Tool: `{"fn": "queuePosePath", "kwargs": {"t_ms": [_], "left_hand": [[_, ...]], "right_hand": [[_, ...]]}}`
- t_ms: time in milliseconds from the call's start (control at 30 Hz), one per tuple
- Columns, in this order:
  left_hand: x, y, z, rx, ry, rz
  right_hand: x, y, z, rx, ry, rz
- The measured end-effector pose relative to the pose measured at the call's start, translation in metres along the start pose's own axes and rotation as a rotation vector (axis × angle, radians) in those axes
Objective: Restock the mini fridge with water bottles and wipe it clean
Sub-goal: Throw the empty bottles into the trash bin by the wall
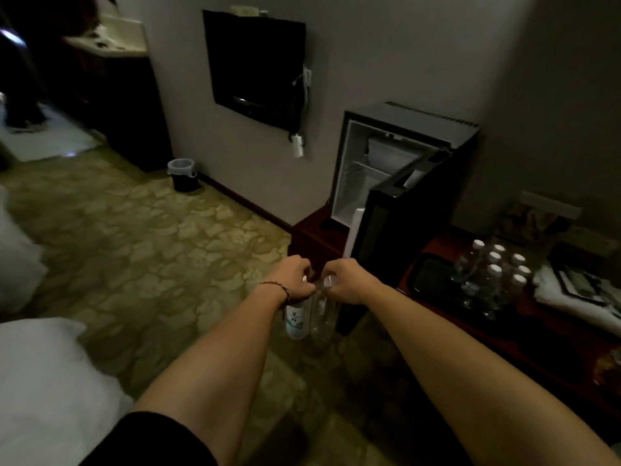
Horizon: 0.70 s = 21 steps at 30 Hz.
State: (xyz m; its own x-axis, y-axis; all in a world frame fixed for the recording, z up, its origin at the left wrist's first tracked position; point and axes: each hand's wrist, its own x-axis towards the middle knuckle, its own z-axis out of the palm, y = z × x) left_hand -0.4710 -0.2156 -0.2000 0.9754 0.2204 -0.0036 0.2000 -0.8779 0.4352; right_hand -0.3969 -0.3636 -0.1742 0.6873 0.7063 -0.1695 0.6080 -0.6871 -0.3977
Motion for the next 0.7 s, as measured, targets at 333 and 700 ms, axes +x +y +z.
{"fn": "queuePosePath", "kwargs": {"t_ms": [333,700], "left_hand": [[0.027,-0.177,-0.094,0.001,0.124,-0.121],[0.118,-0.303,-0.159,0.002,0.165,-0.166]], "right_hand": [[0.139,-0.142,0.022,-0.051,-0.014,-0.118],[0.310,-0.218,0.026,-0.079,-0.030,-0.162]]}}
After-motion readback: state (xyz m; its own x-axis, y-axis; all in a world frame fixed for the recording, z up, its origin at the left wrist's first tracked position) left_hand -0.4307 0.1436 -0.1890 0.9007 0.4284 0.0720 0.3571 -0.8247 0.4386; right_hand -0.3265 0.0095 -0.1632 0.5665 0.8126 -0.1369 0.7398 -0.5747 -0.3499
